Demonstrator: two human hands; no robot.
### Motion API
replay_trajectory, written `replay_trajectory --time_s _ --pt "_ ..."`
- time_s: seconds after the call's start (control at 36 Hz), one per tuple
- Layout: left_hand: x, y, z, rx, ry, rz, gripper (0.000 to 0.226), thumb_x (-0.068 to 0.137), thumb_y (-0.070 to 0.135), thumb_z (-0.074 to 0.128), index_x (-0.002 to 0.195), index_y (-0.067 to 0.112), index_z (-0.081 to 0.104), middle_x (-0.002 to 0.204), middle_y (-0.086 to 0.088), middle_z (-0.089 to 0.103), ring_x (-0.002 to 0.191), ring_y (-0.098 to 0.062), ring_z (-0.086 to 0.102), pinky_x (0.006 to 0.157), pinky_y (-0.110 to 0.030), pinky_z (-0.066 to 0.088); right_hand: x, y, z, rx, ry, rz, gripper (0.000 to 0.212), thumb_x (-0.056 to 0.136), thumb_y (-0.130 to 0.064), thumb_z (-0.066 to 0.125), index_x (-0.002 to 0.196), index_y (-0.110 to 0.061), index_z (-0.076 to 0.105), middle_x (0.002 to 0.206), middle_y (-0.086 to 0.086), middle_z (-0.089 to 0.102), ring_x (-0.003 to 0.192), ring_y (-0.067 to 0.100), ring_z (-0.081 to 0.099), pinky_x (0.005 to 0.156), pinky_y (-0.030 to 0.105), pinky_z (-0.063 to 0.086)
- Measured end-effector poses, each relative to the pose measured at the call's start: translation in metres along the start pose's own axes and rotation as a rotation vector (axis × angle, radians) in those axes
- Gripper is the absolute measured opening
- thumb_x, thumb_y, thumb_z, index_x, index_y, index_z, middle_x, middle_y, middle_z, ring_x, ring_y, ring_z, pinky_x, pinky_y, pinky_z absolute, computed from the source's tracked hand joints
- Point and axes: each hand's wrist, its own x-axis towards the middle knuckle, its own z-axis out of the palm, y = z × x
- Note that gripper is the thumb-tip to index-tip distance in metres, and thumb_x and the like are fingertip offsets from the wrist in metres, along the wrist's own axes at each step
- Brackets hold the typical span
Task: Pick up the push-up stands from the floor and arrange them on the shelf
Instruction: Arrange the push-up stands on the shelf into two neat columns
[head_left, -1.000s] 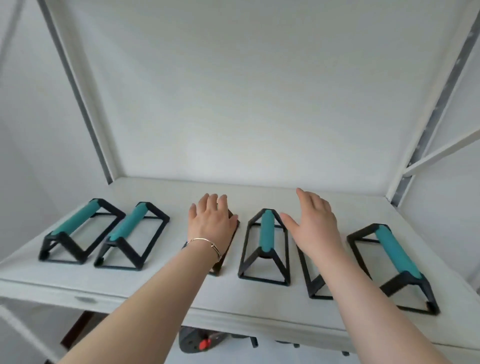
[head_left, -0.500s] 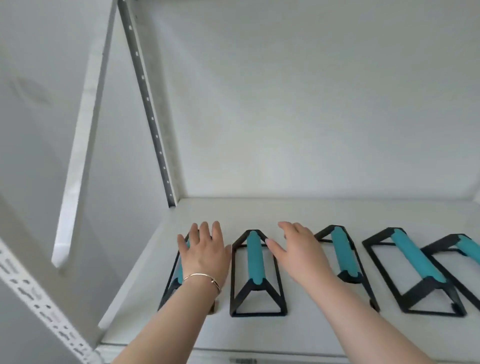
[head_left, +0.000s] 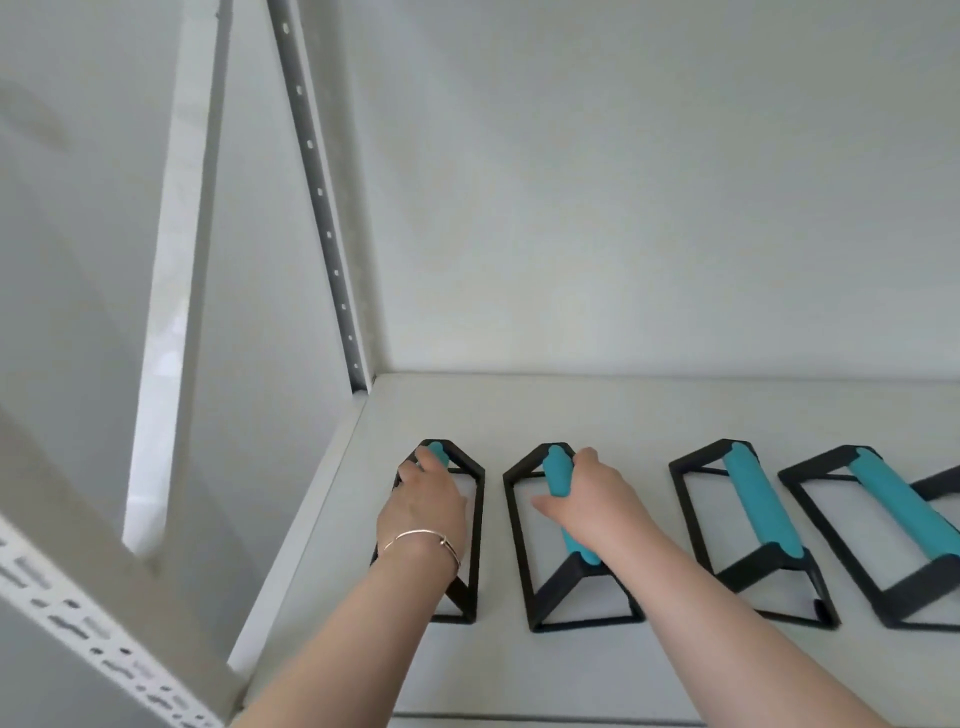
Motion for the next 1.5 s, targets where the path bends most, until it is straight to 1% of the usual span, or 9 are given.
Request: replay_trajectory --time_s 0.14,0.31,0.61,0.75,0.83,0.92,1.0,1.19,1.5 --pt "0.036 -0.006 -0.011 0.047 -0.038 0.138 0.054 0.099 0.038 0.046 0.138 0.007 0.029 0.124 -0.009 0.049 0.102 -0.027 0.063 0.074 -0.033 0.047 0.039 0.004 -0.009 -0.112 -0.003 -0.107 0.043 0.082 -0.04 0.062 0.113 -0.014 0.046 0.102 0.005 0.059 0.086 0.026 0.06 0.074 0.037 0.052" --pt "0.087 -0.015 -0.019 0.006 -0.118 0.28 0.056 0.097 0.041 0.048 0.143 0.018 0.027 0.128 -0.004 0.05 0.103 -0.028 0.061 0.087 -0.041 0.05 0.099 0.012 -0.033 -0.221 -0.085 -0.209 0.044 0.083 -0.038 0.061 0.119 -0.018 0.047 0.11 0.004 0.061 0.095 0.026 0.06 0.082 0.039 0.052" --pt "0.162 -0.005 -0.019 0.11 -0.108 0.494 0.052 0.097 0.03 0.049 0.144 0.033 0.027 0.139 0.005 0.049 0.114 -0.024 0.054 0.095 -0.041 0.043 0.183 0.024 -0.061 -0.344 -0.17 -0.392 0.051 0.092 -0.024 0.058 0.14 -0.032 0.043 0.122 0.007 0.059 0.107 0.028 0.056 0.089 0.037 0.046" --pt "0.182 0.009 -0.009 0.093 -0.015 0.525 0.043 0.096 0.025 0.05 0.135 0.036 0.036 0.132 0.008 0.056 0.11 -0.024 0.055 0.094 -0.042 0.039 0.203 0.038 -0.067 -0.349 -0.173 -0.395 0.052 0.094 -0.026 0.054 0.141 -0.044 0.039 0.122 0.003 0.056 0.115 0.028 0.052 0.099 0.044 0.042" --pt "0.187 0.014 -0.003 -0.014 0.023 0.454 0.035 0.096 0.041 0.048 0.13 0.037 0.045 0.123 0.009 0.061 0.112 -0.022 0.055 0.097 -0.041 0.035 0.206 0.043 -0.063 -0.289 -0.154 -0.386 0.046 0.091 -0.048 0.053 0.136 -0.049 0.043 0.127 -0.007 0.056 0.12 0.022 0.05 0.102 0.043 0.038" --pt "0.189 0.017 0.004 -0.046 0.09 0.419 0.033 0.094 0.05 0.046 0.126 0.039 0.051 0.115 0.01 0.064 0.108 -0.02 0.055 0.095 -0.039 0.033 0.207 0.039 -0.05 -0.237 -0.019 -0.35 0.04 0.087 -0.065 0.047 0.123 -0.048 0.055 0.123 -0.012 0.062 0.117 0.019 0.053 0.097 0.04 0.033" --pt "0.194 0.021 0.007 -0.066 0.117 0.411 0.032 0.094 0.049 0.046 0.124 0.04 0.052 0.112 0.011 0.064 0.106 -0.019 0.056 0.095 -0.038 0.034 0.209 0.035 -0.04 -0.197 0.081 -0.34 0.034 0.089 -0.063 0.045 0.114 -0.047 0.06 0.112 -0.013 0.066 0.11 0.019 0.055 0.089 0.039 0.027" --pt "0.213 0.031 0.007 -0.079 0.108 0.449 0.03 0.094 0.047 0.047 0.123 0.041 0.053 0.111 0.012 0.064 0.104 -0.018 0.056 0.095 -0.036 0.032 0.221 0.027 -0.034 -0.194 0.135 -0.362 0.032 0.091 -0.061 0.045 0.114 -0.045 0.061 0.106 -0.012 0.067 0.106 0.018 0.054 0.088 0.039 0.027" --pt "0.231 0.032 0.008 -0.091 0.104 0.517 0.03 0.096 0.045 0.047 0.126 0.041 0.052 0.115 0.015 0.062 0.105 -0.016 0.054 0.095 -0.034 0.029 0.236 0.021 -0.034 -0.191 0.114 -0.386 0.037 0.092 -0.061 0.043 0.121 -0.046 0.059 0.108 -0.01 0.064 0.109 0.018 0.052 0.09 0.038 0.026"
